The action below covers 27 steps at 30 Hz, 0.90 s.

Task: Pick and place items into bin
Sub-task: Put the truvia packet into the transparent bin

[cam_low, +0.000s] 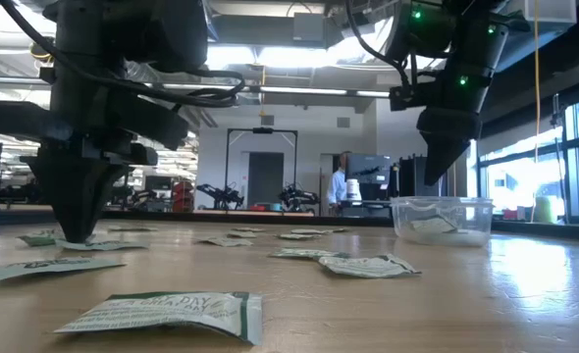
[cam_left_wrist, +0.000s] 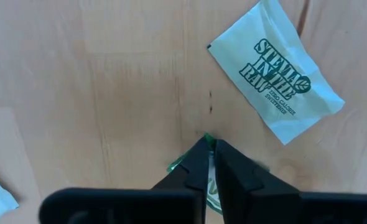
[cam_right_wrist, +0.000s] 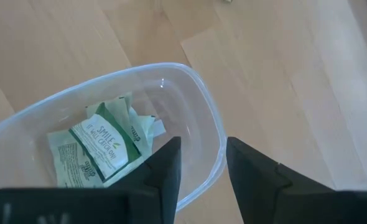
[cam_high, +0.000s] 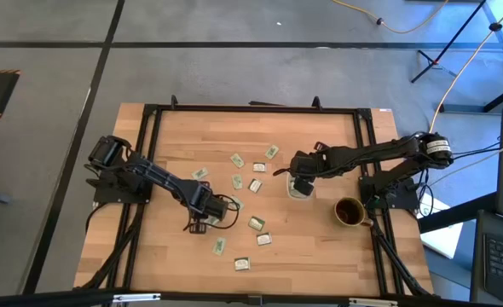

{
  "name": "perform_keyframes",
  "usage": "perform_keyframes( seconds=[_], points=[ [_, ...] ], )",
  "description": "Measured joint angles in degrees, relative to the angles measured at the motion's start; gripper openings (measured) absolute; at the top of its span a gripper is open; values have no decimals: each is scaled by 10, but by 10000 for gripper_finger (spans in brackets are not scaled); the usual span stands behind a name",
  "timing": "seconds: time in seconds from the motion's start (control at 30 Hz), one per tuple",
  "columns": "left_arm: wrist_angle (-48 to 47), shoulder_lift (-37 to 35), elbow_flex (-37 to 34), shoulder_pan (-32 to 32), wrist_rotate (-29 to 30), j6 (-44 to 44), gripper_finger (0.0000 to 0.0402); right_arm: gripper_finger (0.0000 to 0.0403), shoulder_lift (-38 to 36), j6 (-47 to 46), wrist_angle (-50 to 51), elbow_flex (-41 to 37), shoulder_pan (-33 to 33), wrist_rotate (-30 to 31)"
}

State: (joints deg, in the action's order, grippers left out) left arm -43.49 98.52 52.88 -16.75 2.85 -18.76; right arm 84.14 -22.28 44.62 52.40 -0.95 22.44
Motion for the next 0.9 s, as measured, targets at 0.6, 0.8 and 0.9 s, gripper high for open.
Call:
perform_keyframes(
  seconds=[0.6, 0.8, 0.9],
  points=[
    [116, -135, -3, 21, 267, 56, 12, 131, -79, 100, -172, 29, 37, -1],
    [342, -148, -2, 33, 426, 220, 13, 131, -55, 190, -314, 29, 64, -2],
    [468, -146, -1, 39, 451, 310, 13, 131, -40, 227, -365, 29, 70, -2]
  ],
)
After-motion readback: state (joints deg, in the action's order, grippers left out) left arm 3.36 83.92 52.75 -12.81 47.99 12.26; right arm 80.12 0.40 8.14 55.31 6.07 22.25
